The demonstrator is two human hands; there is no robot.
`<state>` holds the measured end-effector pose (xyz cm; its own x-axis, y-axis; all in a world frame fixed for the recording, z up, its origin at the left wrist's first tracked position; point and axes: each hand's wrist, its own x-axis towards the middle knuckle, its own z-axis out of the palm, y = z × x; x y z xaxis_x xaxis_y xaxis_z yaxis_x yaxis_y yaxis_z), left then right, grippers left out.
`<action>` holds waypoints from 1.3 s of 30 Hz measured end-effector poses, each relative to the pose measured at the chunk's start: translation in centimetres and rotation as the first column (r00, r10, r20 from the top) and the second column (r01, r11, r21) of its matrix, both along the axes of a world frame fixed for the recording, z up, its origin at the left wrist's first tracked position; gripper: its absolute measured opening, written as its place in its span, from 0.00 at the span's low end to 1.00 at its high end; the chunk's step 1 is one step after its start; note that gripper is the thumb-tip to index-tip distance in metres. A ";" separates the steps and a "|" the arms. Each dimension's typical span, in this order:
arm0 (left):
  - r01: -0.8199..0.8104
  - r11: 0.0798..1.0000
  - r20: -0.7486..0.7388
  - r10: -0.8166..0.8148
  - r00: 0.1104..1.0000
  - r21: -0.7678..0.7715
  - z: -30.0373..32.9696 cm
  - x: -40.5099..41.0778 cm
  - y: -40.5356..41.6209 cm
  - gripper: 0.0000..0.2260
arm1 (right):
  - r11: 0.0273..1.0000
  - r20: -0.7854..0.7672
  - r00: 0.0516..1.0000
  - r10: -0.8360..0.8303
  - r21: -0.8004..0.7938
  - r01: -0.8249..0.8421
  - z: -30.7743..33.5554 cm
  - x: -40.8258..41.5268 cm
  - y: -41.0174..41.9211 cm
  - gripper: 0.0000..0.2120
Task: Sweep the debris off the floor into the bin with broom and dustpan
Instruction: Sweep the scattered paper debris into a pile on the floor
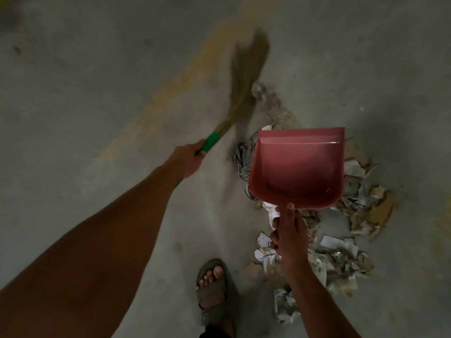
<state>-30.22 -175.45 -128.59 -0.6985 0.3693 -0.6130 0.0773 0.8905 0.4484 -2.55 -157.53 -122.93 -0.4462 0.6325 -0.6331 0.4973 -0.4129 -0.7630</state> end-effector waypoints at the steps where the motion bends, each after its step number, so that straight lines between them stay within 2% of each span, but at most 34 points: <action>1: 0.058 0.998 0.006 -0.058 0.998 -0.001 0.0 1.3 0.4 0.24 | 1.000 0.000 1.000 -0.013 -0.001 0.013 0.2 0.3 0.1 0.20; 6: 0.205 0.972 -0.014 -0.205 0.979 0.112 0.3 9.2 -0.5 0.24 | 0.996 0.026 1.000 -0.007 0.088 0.005 -0.1 3.9 2.0 0.24; 8: 0.179 0.965 -0.095 -0.163 0.982 0.192 1.1 12.5 -1.6 0.24 | 0.994 0.032 0.999 -0.028 0.103 0.025 0.2 5.7 2.9 0.23; 12: 0.043 0.947 -0.229 0.033 0.973 0.319 2.7 17.5 -3.8 0.25 | 0.987 0.067 0.998 -0.010 0.159 -0.001 0.8 9.4 4.8 0.24; 16: -0.119 0.954 -0.285 0.199 0.938 0.274 4.5 19.9 -3.5 0.25 | 0.986 0.044 0.999 0.031 0.165 -0.038 1.2 13.0 6.5 0.24; 19: -0.224 0.962 -0.272 0.260 0.926 0.158 4.9 20.2 -0.9 0.25 | 0.972 0.039 0.995 0.088 0.216 -0.094 1.3 15.7 7.6 0.25; 22: -0.191 0.982 -0.228 0.184 0.956 -0.005 4.0 20.5 2.2 0.25 | 0.973 0.026 0.993 0.119 0.196 -0.122 1.3 18.4 8.8 0.26; 26: -0.071 0.994 -0.179 0.055 0.982 -0.082 2.5 24.0 6.1 0.24 | 0.973 -0.005 0.987 0.160 0.169 -0.157 1.8 21.8 10.5 0.23; 28: -0.045 0.998 -0.183 0.036 0.982 -0.044 2.1 27.2 6.8 0.24 | 0.967 0.005 0.982 0.189 0.172 -0.187 2.0 23.5 11.4 0.22; 30: -0.079 0.996 -0.186 0.087 0.979 0.046 2.2 31.0 6.5 0.24 | 0.971 -0.007 0.980 0.199 0.139 -0.196 2.1 25.1 12.4 0.21; 33: -0.149 0.981 -0.203 0.171 0.964 0.122 3.5 37.0 5.3 0.24 | 0.972 -0.012 0.977 0.213 0.107 -0.210 2.2 26.7 13.7 0.25; 36: -0.270 0.953 -0.226 0.295 0.928 0.135 5.2 41.7 3.8 0.24 | 0.974 -0.013 0.978 0.209 0.090 -0.207 2.8 27.6 14.3 0.26; 39: -0.453 0.878 -0.247 0.479 0.843 0.155 6.1 44.7 2.4 0.24 | 0.968 -0.028 0.970 0.242 0.079 -0.239 3.0 28.5 14.6 0.26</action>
